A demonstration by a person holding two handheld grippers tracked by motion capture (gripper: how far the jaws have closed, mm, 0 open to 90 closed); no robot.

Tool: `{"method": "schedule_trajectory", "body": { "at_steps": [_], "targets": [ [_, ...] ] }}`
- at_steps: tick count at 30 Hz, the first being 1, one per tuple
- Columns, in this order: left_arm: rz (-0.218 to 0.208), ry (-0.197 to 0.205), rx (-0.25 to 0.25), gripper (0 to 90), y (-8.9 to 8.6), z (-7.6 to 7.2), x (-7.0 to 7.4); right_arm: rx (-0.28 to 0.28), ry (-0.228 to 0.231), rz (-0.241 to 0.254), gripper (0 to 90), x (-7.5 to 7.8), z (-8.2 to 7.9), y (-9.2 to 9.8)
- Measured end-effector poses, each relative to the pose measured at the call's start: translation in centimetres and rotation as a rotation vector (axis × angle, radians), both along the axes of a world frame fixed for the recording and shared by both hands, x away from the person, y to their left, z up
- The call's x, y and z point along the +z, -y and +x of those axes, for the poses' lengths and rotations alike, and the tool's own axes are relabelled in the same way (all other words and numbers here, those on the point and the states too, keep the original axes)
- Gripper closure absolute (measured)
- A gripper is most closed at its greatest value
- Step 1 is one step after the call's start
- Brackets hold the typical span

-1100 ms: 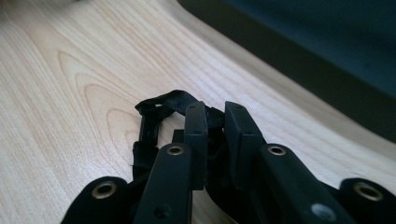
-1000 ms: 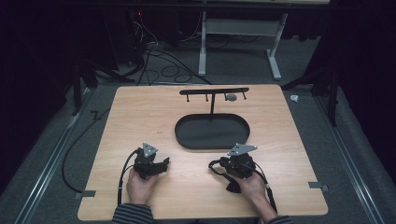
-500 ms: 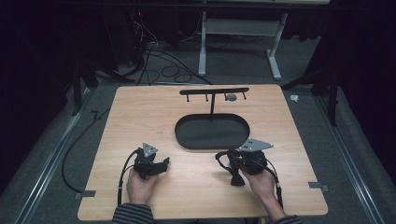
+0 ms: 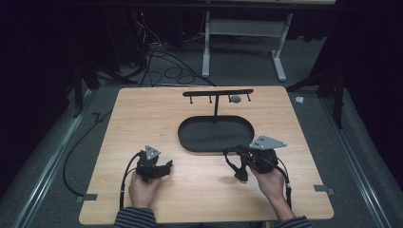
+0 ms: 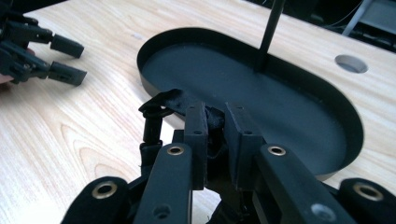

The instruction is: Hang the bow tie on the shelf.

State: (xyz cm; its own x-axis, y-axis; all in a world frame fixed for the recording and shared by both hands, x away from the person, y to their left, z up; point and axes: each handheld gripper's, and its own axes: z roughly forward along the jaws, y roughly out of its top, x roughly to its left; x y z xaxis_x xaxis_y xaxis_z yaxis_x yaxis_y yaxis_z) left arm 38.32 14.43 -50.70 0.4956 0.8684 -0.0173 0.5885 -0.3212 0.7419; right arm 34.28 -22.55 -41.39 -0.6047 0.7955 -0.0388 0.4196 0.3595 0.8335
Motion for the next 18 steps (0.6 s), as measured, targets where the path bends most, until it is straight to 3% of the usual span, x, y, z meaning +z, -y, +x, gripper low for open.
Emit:
{"method": "schedule_trajectory", "body": {
  "at_steps": [18],
  "targets": [
    [-0.001, 0.0, -0.002, 28.6, 0.0, 0.0, 0.0, -0.019, 0.043, 0.021, 81.7, 2.0, 0.7, 0.5]
  ]
}}
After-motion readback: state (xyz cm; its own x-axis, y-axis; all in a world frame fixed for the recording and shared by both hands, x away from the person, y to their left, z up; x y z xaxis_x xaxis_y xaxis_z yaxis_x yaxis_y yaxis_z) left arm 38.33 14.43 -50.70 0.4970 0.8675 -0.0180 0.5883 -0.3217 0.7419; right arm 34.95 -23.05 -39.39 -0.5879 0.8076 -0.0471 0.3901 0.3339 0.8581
